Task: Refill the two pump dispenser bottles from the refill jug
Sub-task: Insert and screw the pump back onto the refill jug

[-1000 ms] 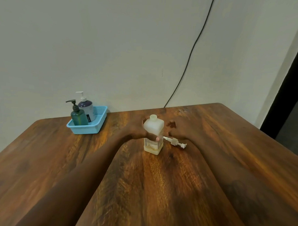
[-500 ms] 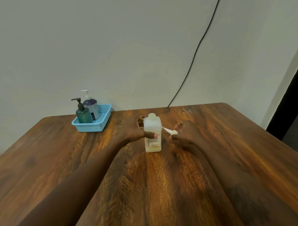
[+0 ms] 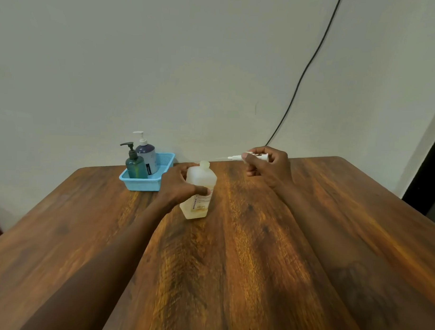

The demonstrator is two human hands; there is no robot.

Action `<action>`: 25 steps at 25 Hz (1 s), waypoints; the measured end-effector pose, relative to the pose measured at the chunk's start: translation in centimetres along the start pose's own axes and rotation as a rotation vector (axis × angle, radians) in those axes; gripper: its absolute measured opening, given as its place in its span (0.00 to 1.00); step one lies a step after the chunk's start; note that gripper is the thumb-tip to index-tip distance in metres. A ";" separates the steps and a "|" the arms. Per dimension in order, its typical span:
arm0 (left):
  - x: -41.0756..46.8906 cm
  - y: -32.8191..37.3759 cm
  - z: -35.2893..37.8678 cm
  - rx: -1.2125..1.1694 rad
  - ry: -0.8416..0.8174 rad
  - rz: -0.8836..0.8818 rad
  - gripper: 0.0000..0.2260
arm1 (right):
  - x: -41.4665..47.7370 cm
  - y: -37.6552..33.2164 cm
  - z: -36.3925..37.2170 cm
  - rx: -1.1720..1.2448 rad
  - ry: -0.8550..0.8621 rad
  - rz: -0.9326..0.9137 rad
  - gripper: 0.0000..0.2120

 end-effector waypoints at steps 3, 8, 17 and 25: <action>-0.1 -0.8 -1.0 0.053 0.033 -0.006 0.38 | 0.3 -1.0 0.0 0.055 0.015 -0.007 0.09; -0.3 -1.5 -2.0 0.124 0.072 -0.007 0.37 | 0.4 -1.6 0.3 0.004 0.035 -0.059 0.03; -0.8 -1.5 -2.1 0.130 -0.003 0.041 0.39 | 0.7 -1.9 1.1 -0.097 -0.035 -0.087 0.04; -0.9 0.9 -1.1 0.088 -0.053 0.137 0.38 | 0.2 -2.4 3.9 -0.100 -0.171 -0.161 0.15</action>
Point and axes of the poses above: each hand's wrist, its own x-axis towards the middle knuckle, its own z-axis out of the palm, y = z × x, the point moved 3 cm from there along x, towards the middle knuckle, and after that the axes turned 13 degrees about z, right-handed, at the moved point
